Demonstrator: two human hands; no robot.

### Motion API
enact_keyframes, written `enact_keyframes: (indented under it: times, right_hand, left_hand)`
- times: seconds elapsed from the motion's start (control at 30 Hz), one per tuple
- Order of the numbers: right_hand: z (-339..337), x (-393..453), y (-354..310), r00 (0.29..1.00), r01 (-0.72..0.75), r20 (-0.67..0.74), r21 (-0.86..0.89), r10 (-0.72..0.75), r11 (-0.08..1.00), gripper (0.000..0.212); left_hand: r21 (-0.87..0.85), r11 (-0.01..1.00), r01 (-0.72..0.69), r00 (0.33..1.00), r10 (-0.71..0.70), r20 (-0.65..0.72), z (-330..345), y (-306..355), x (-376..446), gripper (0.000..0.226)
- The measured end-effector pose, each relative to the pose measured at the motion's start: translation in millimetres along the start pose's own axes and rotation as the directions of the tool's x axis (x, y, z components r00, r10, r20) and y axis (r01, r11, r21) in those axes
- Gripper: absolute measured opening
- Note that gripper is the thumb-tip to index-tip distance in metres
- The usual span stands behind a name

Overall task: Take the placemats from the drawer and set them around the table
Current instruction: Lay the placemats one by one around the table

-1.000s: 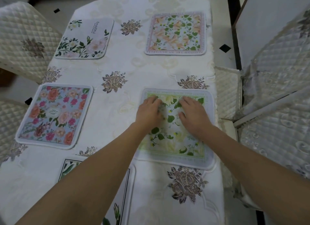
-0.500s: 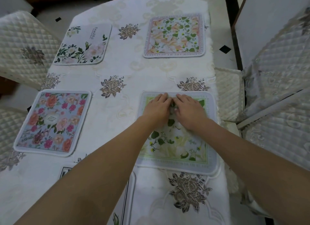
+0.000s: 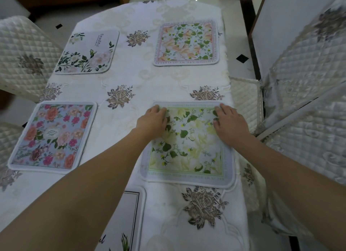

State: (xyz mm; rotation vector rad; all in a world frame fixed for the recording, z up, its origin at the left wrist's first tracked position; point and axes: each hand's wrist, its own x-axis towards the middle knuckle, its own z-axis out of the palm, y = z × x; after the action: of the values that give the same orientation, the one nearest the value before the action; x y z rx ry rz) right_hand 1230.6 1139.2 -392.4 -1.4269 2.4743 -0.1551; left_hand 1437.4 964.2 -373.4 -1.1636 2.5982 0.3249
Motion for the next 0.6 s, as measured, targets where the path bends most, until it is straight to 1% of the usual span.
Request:
enact_keyframes:
  times: [0.17,0.3,0.4,0.6]
  right_hand:
    - [7.9,-19.5,1.4,1.000,0.019,-0.004,0.019,-0.019,1.000,0.052]
    - [15.2,-50.1,-0.8,1.000,0.029,0.007,0.029,-0.029,0.999,0.053]
    - [19.2,-76.4,-5.5,0.999,0.011,0.030,0.043,-0.012,0.999,0.055]
    - [31.6,-137.7,-15.4,0.998,-0.013,0.060,0.084,0.008,0.996,0.054]
  left_hand:
    - [-0.060,0.998,0.019,1.000,-0.019,-0.005,5.8,-0.1,-27.8,0.039]
    - [-0.101,0.995,0.008,1.000,-0.011,-0.025,15.7,-1.9,-60.8,0.044]
    - [-0.131,0.991,0.006,1.000,-0.010,-0.030,23.8,0.5,-88.5,0.043]
    - [-0.161,0.986,-0.035,0.995,0.021,-0.093,50.6,0.1,-152.2,0.044]
